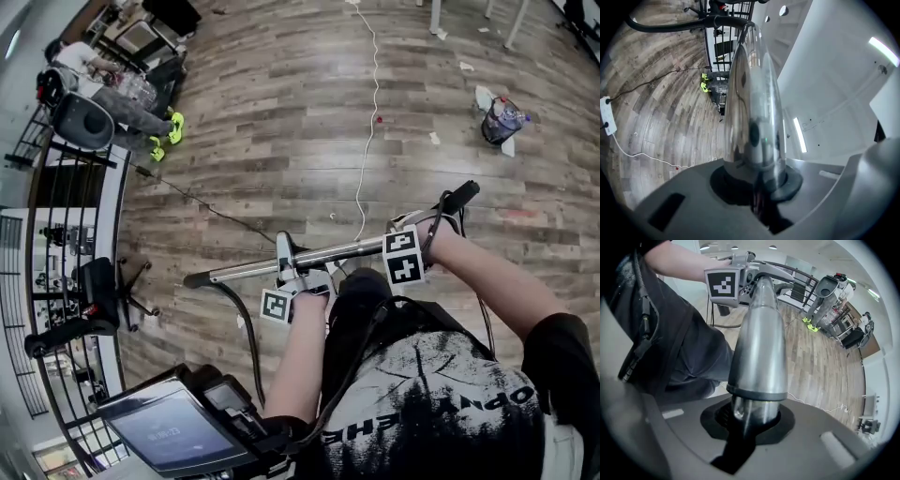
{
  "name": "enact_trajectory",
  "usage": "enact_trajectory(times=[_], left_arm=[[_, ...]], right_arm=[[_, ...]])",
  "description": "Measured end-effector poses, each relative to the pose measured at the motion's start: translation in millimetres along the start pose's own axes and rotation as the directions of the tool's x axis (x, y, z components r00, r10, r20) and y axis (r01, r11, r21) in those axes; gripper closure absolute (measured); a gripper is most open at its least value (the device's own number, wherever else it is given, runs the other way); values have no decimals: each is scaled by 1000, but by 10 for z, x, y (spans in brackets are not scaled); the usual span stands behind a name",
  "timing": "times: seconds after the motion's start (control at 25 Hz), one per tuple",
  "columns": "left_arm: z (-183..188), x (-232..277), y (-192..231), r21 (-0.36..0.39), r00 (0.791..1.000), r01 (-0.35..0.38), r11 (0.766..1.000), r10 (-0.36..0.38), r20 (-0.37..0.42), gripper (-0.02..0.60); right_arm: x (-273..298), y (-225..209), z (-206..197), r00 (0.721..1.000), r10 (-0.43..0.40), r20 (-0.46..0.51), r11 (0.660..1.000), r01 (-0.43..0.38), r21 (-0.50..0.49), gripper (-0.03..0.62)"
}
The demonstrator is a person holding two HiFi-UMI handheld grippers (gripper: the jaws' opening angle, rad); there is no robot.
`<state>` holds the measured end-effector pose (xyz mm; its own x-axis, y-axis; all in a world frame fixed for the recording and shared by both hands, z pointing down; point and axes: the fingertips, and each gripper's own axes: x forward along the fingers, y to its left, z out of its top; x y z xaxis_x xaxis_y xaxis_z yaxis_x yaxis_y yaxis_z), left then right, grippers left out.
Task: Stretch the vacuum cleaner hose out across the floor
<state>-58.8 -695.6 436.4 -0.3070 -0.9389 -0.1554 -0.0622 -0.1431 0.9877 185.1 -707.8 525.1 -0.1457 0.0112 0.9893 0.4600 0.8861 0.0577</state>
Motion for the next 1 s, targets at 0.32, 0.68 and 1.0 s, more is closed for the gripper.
enact_trajectory(times=[0.32, 0.68, 1.0], left_arm=[[140, 843, 252, -22, 996, -17, 1000, 19, 88, 543], [736, 1942, 425, -66, 968, -22, 998, 37, 248, 543], [983, 2434, 653, -24, 918, -173, 985, 170, 359, 531]], right_arm=[[82, -1045, -108, 999, 23, -27, 996, -25, -84, 519], [62, -2603, 166, 996, 33, -78, 971, -51, -233, 519], [71, -3487, 269, 995, 34, -90, 933, -64, -355, 520]])
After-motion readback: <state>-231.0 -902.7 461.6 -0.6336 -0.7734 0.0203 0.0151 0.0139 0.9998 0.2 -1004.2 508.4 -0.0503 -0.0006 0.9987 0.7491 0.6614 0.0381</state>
